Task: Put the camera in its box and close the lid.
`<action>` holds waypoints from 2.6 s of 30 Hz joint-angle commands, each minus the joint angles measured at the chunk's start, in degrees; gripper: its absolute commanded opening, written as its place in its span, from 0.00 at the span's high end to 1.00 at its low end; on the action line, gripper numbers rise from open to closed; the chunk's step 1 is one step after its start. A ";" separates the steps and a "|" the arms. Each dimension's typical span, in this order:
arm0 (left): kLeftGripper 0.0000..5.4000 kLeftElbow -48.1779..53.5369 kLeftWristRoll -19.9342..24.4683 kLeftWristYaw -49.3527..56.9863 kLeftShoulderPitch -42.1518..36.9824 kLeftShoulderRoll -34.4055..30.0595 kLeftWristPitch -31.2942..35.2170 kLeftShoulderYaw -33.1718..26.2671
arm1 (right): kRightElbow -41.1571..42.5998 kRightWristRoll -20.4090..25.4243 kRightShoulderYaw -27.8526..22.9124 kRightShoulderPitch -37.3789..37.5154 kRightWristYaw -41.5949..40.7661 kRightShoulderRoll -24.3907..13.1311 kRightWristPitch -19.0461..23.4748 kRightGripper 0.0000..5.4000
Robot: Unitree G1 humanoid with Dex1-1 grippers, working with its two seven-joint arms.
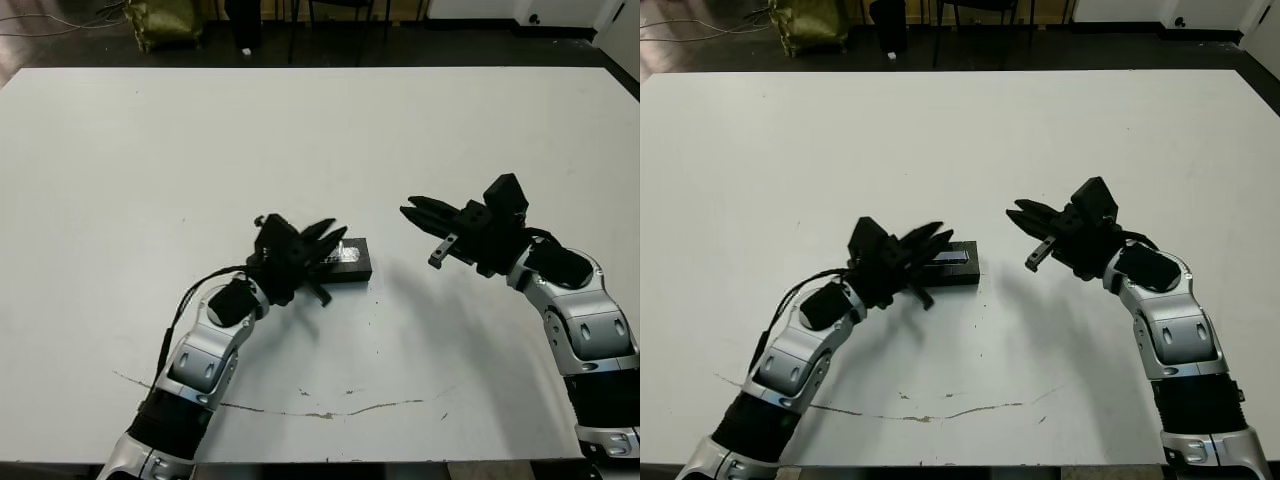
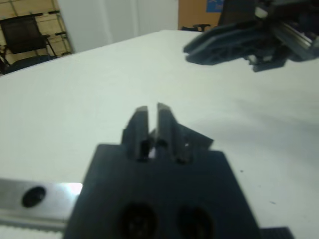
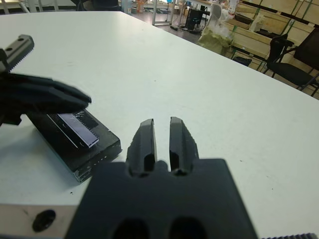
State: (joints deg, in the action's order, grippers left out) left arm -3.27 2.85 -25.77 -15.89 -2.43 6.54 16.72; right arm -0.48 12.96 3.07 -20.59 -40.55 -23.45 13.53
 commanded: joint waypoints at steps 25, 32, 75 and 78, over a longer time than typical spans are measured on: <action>1.00 -0.23 1.67 3.41 -1.39 -1.11 28.08 -3.48 | 1.23 -0.46 0.35 1.24 0.54 -0.75 1.99 1.00; 1.00 -4.26 4.25 5.15 -2.15 -0.65 29.46 -7.08 | 0.81 0.03 0.25 1.17 0.28 -0.62 2.38 1.00; 1.00 0.73 2.58 17.63 8.56 -4.96 -19.97 -28.25 | 11.62 -5.20 -3.81 9.31 21.33 8.37 -3.54 1.00; 1.00 -2.34 2.71 18.99 9.83 -2.90 -25.57 -27.94 | 12.90 -6.74 -3.94 10.76 23.96 9.58 -5.24 1.00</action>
State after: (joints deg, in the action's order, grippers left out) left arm -3.88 6.04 -7.46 -7.45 -5.96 -17.62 -11.29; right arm 12.11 7.04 -0.55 -11.30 -17.68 -14.32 8.88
